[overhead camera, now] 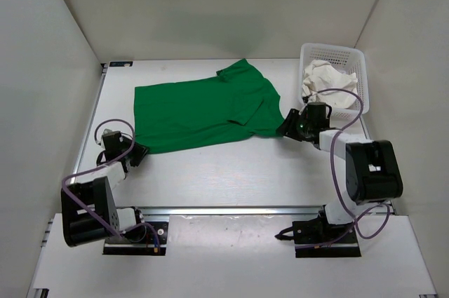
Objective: Fold and stack the t-shirts
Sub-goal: Fold the flattened tshirt in 1/3 of the way
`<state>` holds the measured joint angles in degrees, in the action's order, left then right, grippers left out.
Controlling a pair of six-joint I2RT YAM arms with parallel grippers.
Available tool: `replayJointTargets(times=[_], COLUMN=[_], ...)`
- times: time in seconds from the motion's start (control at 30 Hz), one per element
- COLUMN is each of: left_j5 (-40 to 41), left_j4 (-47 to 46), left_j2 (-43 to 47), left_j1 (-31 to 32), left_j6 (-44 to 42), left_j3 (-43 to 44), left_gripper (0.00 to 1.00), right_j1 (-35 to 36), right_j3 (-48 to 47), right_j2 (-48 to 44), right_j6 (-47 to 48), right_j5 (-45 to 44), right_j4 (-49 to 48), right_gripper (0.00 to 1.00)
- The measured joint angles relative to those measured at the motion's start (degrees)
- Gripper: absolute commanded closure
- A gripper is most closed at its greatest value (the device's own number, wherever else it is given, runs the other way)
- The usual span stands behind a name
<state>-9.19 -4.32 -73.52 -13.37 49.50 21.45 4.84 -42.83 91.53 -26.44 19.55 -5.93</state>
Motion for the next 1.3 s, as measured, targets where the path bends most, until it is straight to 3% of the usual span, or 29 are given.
replayJointTargets(times=[0.2,0.33,0.47,0.6,0.63,0.67,0.7,0.9,1.3], left_j5=[3.72,4.00,2.99,1.99,1.38,1.29,1.25,2.12,4.70], left_j4=[3.93,3.89,0.83,-2.08,-2.64,-2.80,-2.80,-1.40,6.58], left_j2=[5.33,6.10,3.04,-0.92,-2.01,-2.54,-3.28,-3.87,-2.78], left_j1=[-0.09,-0.55,-1.16,-1.44,-1.46,-1.46,-1.46,-1.36,-0.66], left_j6=[-1.38,-1.38,-0.02,1.53,2.05,2.16,2.19,0.85,-4.68], left_j3=[-0.79,-2.21,-1.90,-0.98,-0.63,-0.13,0.48,1.84,4.92], left_gripper=[0.51,0.57,0.66,0.97,1.00,1.00,1.00,1.00,1.00], right_j1=[0.33,0.33,-0.57,-1.42,-1.55,-1.53,-1.53,-1.16,-2.91], right_j3=[5.01,5.03,4.74,2.78,2.32,1.95,1.84,2.93,20.50], right_j2=[-6.34,-4.68,-1.11,2.51,3.39,4.20,4.46,3.37,-19.54], right_j6=[-1.01,-1.01,-1.79,-2.75,-2.93,-3.28,-3.41,-4.28,-4.20], right_j5=[-4.20,-4.55,-2.91,-0.92,-0.42,-0.17,-0.02,-1.33,-2.89], right_j4=[0.59,0.26,-2.19,-4.72,-5.27,-5.86,-6.10,-5.73,3.72], right_gripper=[0.61,0.62,0.69,0.86,0.89,0.98,1.00,1.00,1.00])
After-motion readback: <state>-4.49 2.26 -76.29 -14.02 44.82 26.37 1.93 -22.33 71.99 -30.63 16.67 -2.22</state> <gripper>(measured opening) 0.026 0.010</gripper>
